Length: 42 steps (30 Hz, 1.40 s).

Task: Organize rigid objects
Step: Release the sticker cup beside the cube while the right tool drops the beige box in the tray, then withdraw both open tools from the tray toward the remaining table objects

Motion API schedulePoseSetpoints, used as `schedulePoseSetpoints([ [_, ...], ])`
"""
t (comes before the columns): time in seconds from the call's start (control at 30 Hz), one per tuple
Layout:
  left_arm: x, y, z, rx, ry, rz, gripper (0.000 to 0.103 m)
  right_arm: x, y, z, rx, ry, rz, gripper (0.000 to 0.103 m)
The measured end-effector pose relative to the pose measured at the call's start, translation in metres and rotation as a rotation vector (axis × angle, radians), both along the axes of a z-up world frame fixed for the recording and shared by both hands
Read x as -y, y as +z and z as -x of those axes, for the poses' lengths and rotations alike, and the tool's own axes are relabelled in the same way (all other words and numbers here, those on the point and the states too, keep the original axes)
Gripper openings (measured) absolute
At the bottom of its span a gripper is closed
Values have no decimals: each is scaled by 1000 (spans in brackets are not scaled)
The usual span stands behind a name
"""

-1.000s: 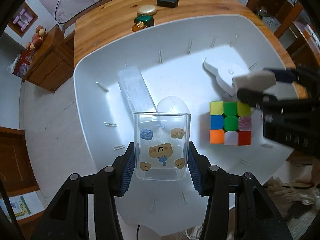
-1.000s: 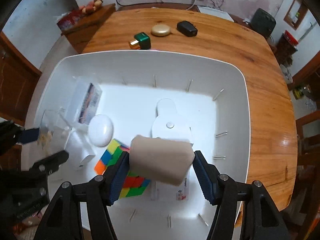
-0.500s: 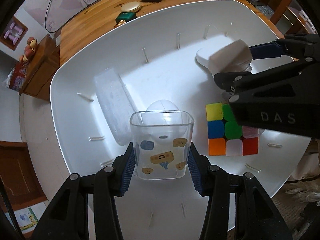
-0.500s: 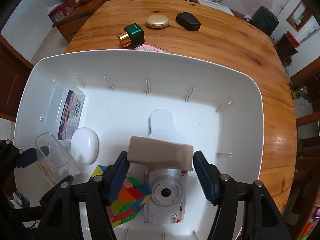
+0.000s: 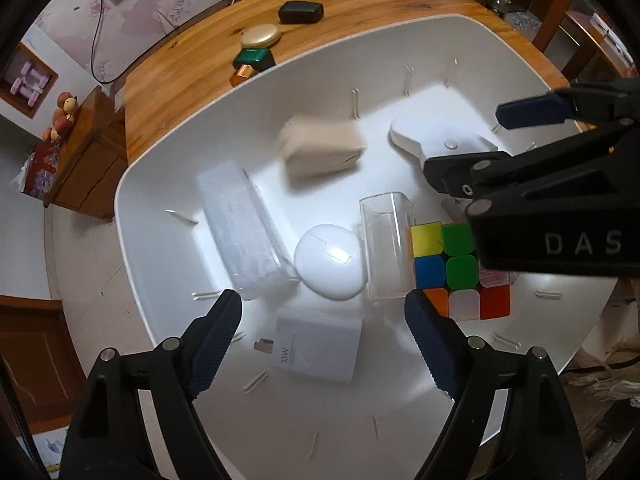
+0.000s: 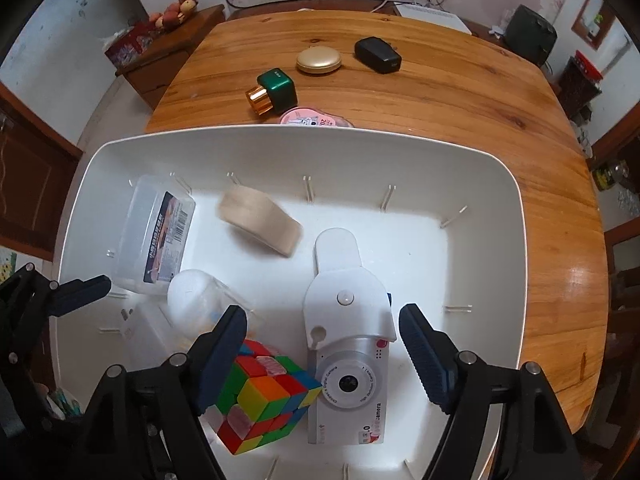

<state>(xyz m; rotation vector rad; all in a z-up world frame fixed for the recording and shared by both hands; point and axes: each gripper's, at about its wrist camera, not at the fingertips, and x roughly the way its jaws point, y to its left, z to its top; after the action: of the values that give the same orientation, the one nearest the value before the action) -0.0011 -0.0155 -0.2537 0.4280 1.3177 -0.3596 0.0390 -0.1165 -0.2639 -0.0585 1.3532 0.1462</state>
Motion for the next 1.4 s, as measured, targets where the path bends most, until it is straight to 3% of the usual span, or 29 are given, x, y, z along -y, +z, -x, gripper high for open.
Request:
schedulePoseSetpoints([
  [0.5, -39, 47, -3, 113, 22, 98, 86, -8, 23, 15, 40, -41, -19, 79],
  [0.87, -73, 90, -4, 149, 56, 203, 86, -20, 51, 41, 106, -99, -38, 79],
  [1.1, -85, 124, -27, 228, 83, 223, 86, -15, 79, 46, 167, -116, -54, 79],
  [1.4, -68, 138, -77, 268, 95, 186, 87, 11, 103, 17, 217, -129, -56, 79],
])
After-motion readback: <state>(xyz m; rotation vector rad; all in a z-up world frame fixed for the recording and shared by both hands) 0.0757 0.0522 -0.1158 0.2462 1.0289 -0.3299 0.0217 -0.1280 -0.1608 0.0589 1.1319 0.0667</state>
